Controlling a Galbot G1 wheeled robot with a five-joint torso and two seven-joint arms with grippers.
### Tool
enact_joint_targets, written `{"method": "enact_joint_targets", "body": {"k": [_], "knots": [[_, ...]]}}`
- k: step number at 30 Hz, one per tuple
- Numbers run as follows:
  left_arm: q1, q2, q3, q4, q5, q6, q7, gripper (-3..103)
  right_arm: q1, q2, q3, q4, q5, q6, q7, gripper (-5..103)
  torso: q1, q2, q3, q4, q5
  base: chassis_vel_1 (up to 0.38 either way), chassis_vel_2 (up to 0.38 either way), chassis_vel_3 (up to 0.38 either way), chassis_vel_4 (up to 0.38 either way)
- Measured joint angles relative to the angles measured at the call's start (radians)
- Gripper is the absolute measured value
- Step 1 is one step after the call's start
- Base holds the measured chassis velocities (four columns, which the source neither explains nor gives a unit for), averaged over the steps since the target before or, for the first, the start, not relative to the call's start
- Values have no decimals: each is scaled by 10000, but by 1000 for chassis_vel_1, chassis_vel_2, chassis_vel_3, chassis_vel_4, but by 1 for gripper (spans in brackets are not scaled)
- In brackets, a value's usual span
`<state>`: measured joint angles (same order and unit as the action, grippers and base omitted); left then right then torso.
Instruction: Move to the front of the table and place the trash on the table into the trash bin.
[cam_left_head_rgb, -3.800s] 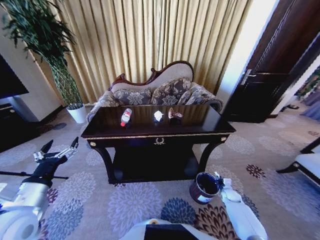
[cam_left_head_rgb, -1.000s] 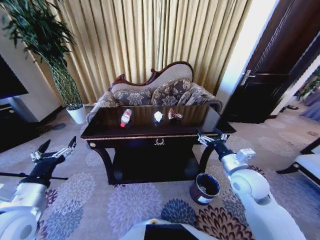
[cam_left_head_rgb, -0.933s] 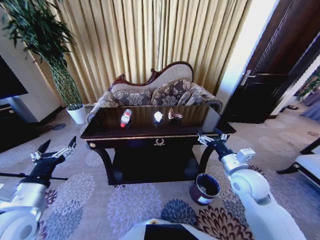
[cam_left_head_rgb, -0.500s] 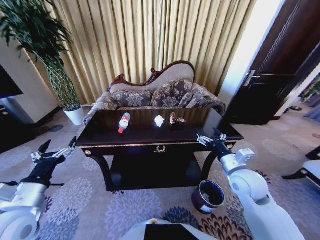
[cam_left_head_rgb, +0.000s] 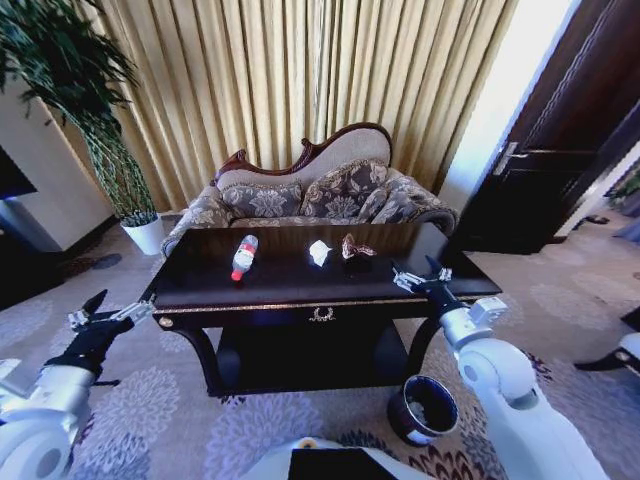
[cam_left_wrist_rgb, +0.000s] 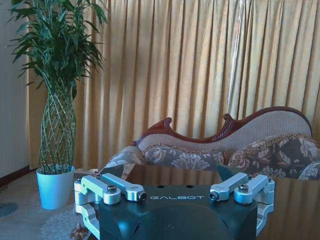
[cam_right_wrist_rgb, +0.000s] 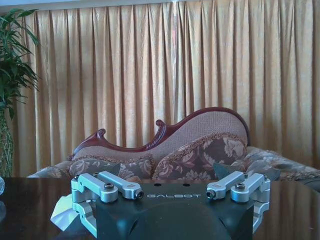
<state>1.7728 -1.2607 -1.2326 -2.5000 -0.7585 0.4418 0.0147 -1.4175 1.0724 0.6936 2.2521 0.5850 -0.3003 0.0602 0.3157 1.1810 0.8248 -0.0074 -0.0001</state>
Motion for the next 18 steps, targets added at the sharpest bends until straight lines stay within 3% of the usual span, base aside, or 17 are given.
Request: {"method": "enact_joint_targets", "body": {"k": [11,15,18], "knots": [[12,-42,12,0,-4,-83,6,100,393,-670,-589,-334,1414,-108,0,100,0,0,-1,0,1,-59,53,56,-56],[52,-73,-23,0,-8,-124,8,100,1007,-1359,-962,-932,2028,-235,0,100,-5,3,-2,0,1,0,0,0,0],[128,-146,-27,0,-3,-348,25,100,1834,-2328,-1564,-1718,2562,-282,-129,100,-3,2,-1,1,2,0,0,0,0]]}}
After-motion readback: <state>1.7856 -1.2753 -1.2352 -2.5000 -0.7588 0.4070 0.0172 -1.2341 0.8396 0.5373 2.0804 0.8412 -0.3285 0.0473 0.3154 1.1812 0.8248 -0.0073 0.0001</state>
